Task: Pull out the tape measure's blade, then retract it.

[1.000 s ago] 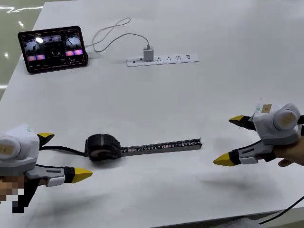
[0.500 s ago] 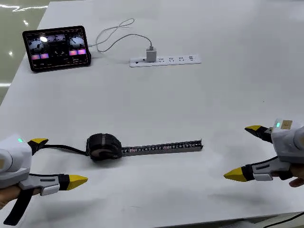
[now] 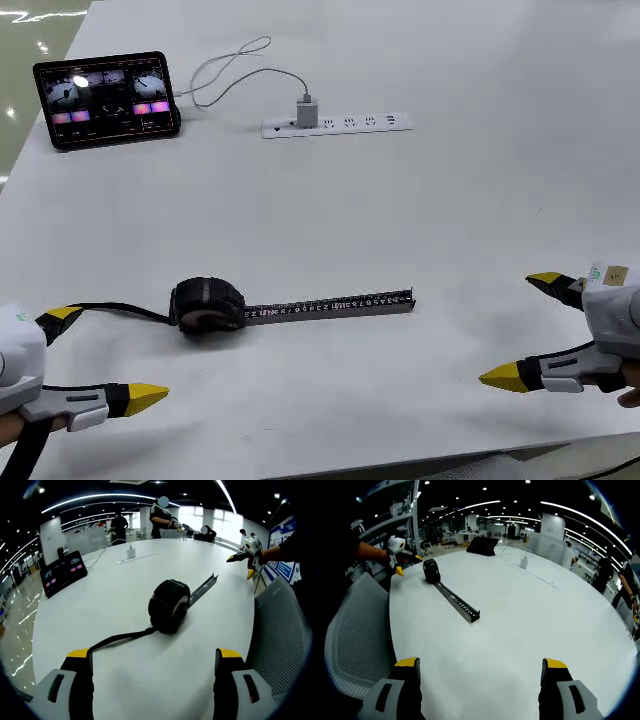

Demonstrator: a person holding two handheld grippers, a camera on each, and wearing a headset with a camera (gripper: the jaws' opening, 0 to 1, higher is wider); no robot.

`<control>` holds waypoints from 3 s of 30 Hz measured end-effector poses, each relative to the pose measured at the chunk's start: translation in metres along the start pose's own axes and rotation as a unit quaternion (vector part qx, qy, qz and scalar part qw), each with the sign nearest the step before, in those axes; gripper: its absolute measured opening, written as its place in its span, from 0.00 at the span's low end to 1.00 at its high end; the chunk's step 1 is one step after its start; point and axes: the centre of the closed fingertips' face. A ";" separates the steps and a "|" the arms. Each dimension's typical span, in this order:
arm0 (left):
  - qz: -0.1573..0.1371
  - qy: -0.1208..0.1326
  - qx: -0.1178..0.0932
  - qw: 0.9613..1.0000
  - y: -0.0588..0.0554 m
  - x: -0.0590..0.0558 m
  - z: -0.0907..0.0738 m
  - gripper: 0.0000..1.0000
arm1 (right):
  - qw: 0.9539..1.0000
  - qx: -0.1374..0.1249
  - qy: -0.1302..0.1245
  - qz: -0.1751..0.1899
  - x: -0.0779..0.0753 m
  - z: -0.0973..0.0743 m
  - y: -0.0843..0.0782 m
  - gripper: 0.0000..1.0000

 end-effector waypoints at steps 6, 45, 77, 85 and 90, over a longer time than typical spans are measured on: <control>0.005 0.003 0.001 1.000 -0.003 0.001 -0.005 0.99 | 1.000 0.001 0.003 -0.002 -0.001 -0.003 0.001 0.99; -0.002 0.001 -0.017 1.000 0.019 -0.012 0.002 0.99 | 1.000 0.015 0.003 -0.009 -0.010 -0.022 -0.011 0.99; -0.040 0.030 -0.019 0.999 0.069 -0.032 0.036 0.99 | 0.996 0.031 0.025 -0.076 -0.027 -0.021 0.034 0.99; -0.073 0.054 -0.028 0.995 0.075 -0.033 0.042 0.99 | 0.995 0.034 0.030 -0.089 -0.030 -0.018 0.041 0.99; -0.095 0.066 -0.033 0.993 0.078 -0.032 0.045 0.99 | 0.994 0.037 0.036 -0.094 -0.031 -0.015 0.044 0.99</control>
Point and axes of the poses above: the centre of the closed fingertips' face, and the gripper's own axes: z roughly forward along the fingers, x roughly to its left, y roughly out of its top
